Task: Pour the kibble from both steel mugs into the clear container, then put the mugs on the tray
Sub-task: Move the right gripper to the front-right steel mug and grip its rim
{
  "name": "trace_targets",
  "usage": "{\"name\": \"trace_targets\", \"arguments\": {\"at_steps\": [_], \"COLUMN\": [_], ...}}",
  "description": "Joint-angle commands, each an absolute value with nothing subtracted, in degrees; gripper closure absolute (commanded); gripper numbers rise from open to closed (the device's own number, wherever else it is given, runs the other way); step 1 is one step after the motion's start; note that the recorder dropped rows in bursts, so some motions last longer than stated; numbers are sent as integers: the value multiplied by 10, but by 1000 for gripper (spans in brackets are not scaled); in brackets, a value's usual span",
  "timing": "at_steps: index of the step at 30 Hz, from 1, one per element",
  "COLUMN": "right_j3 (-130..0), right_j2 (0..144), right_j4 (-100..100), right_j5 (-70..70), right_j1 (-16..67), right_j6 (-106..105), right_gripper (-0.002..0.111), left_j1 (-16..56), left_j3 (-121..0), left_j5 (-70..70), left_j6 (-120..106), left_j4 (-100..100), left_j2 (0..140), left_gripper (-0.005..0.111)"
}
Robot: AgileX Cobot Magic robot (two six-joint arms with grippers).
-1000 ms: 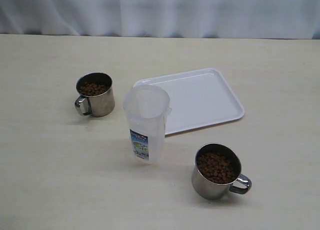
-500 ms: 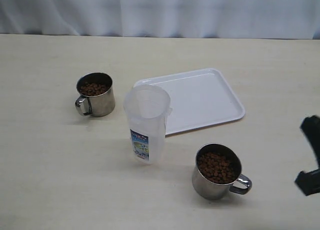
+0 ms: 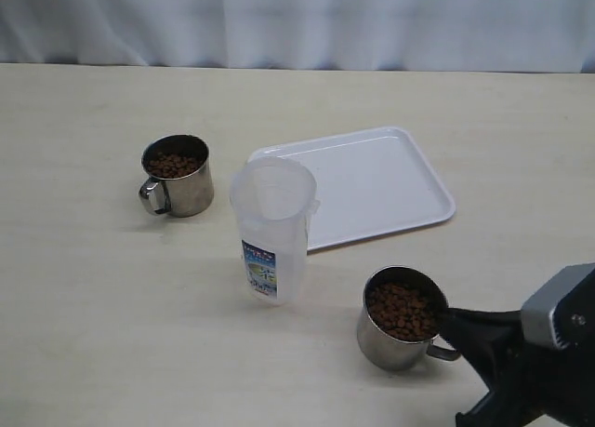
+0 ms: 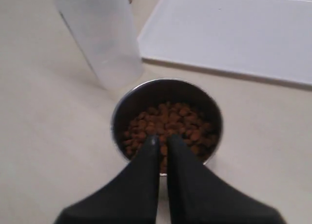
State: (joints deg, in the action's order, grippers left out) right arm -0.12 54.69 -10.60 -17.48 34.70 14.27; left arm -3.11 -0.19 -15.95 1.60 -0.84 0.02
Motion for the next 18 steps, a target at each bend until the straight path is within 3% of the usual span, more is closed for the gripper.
{"name": "trace_targets", "arguments": {"at_steps": [1,14,18], "right_j3": [0,0,0], "right_j2": [582,675,698], "right_j4": [-112,-62,22], "right_j5": [-183,-205,-219], "right_j1": [397,408,408], "right_j6": [203,207,141], "right_gripper": [104,103,90], "left_j1": [-26,-26,-26], "left_j3": [0,0,0], "left_j5": [-158,-158,-158], "left_j6": [18,18,18], "left_j4": [-8,-8,-8], "left_j2": [0,0,0], "left_gripper": [107,107,107]}}
